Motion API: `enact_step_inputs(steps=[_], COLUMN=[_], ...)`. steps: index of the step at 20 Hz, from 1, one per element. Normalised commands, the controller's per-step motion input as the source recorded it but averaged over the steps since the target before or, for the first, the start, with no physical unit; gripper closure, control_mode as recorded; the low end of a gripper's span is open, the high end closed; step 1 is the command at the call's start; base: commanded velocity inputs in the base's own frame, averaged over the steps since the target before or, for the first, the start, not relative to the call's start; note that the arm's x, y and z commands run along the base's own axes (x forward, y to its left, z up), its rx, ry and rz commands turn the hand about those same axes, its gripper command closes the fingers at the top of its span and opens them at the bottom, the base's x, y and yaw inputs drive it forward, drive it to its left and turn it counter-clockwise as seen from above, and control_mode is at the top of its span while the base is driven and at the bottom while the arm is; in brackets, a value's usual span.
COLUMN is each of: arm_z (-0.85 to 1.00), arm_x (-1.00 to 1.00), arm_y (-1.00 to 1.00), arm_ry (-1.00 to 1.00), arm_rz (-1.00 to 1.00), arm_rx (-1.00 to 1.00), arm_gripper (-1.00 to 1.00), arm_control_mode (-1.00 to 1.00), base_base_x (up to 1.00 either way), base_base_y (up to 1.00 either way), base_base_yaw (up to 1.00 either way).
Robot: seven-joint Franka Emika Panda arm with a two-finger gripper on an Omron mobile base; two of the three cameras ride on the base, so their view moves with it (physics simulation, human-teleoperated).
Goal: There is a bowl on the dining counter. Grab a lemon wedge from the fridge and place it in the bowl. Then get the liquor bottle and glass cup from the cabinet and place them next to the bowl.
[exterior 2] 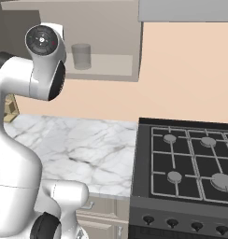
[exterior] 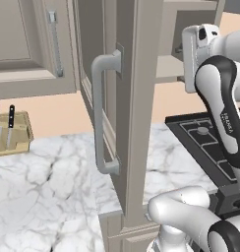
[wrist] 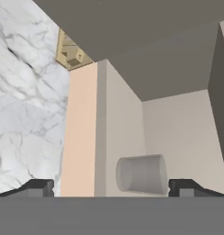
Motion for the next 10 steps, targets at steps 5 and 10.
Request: enact_step_inputs(steps=[5, 10], arm_z=[0.00, 0.00], arm_x=[0.03, 0.07], arm_y=[-0.06, -0.07], arm_ry=[0.00, 0.00], arm_rz=[0.00, 0.00], arm_rx=[-0.02, -0.01], arm_gripper=[-1.00, -1.00], arm_control_mode=[-1.00, -1.00], base_base_x=[0.00, 0.00], base_base_y=[0.00, 0.00], base_base_yaw=[0.00, 0.00])
